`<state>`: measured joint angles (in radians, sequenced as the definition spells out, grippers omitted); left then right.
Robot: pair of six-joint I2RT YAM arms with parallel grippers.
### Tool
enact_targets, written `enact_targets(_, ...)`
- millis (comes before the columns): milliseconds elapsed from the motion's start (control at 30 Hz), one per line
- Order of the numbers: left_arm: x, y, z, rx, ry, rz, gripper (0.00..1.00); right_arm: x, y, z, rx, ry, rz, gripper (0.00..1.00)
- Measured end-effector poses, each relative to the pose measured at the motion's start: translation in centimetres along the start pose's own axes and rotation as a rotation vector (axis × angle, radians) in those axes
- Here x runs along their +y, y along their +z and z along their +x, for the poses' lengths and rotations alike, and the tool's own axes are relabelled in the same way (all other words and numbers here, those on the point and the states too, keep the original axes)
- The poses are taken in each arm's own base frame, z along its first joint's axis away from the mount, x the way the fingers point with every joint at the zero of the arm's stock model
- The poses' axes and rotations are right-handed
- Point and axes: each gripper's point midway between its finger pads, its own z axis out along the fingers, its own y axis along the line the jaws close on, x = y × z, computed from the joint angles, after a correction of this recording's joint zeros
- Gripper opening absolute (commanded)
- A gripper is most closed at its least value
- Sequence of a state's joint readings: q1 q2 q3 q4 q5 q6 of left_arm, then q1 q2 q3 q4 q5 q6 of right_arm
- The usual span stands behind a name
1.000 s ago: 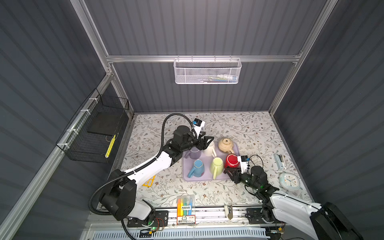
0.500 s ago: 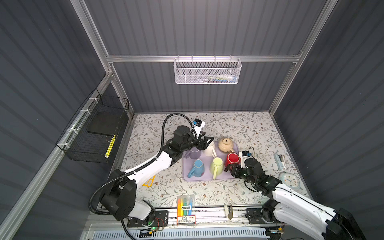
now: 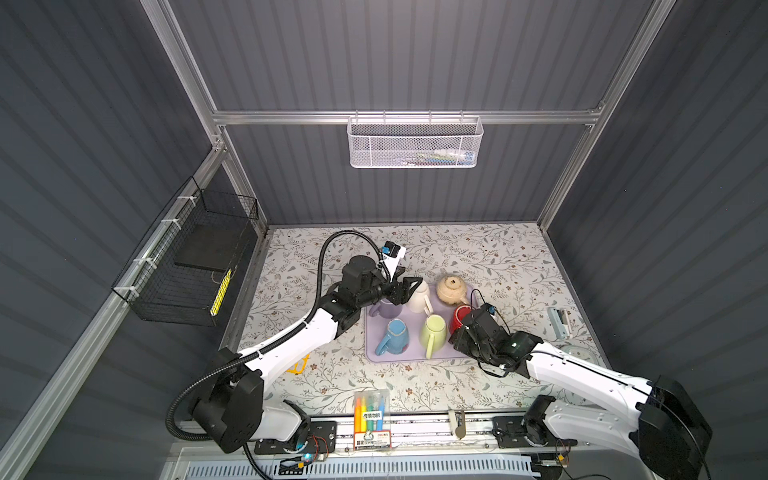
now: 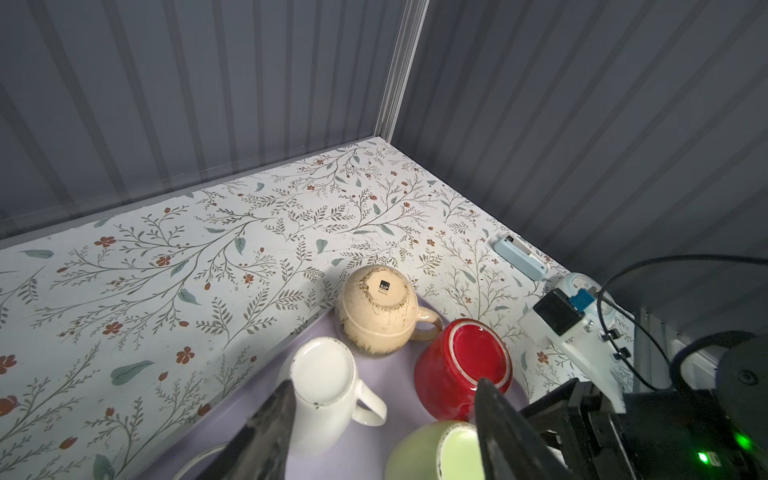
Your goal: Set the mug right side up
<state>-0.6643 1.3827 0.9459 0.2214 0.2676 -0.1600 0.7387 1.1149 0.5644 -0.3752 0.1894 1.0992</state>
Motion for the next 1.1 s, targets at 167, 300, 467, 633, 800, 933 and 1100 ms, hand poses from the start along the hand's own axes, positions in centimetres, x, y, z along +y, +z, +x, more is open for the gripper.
enact_targets(167, 0.6, -0.5, 0.4, 0.001, -0.006, -0.014, 0.68, -0.7, 0.8, 0.2, 0.016, 0.051, 0.1, 0.49)
enact_targets(300, 1.2, -0.9, 0.4, -0.003, -0.011, -0.029, 0.68, -0.2, 1.2, 0.2, 0.021, 0.063, 0.114, 0.5)
enact_targets(467, 1.9, -1.5, 0.3, -0.008, -0.016, -0.043, 0.67, 0.3, 1.0, 0.4, 0.019, 0.085, 0.096, 0.52)
enact_targets(633, 2.2, -1.6, 0.8, 0.0, -0.023, -0.043, 0.67, 1.2, 0.0, 0.0, 0.001, 0.108, 0.045, 0.56)
enact_targets(800, 2.7, -1.7, 1.1, 0.003, -0.029, -0.046, 0.67, 1.4, 0.1, -0.2, -0.008, 0.123, 0.042, 0.59)
enact_targets(933, 3.1, -1.8, 1.2, 0.003, -0.035, -0.051, 0.67, 1.5, 1.0, 0.0, 0.005, 0.138, 0.081, 0.61)
enact_targets(1100, 3.7, -2.2, 1.3, 0.005, -0.047, -0.05, 0.67, 1.6, 1.7, 0.1, 0.009, 0.163, 0.1, 0.62)
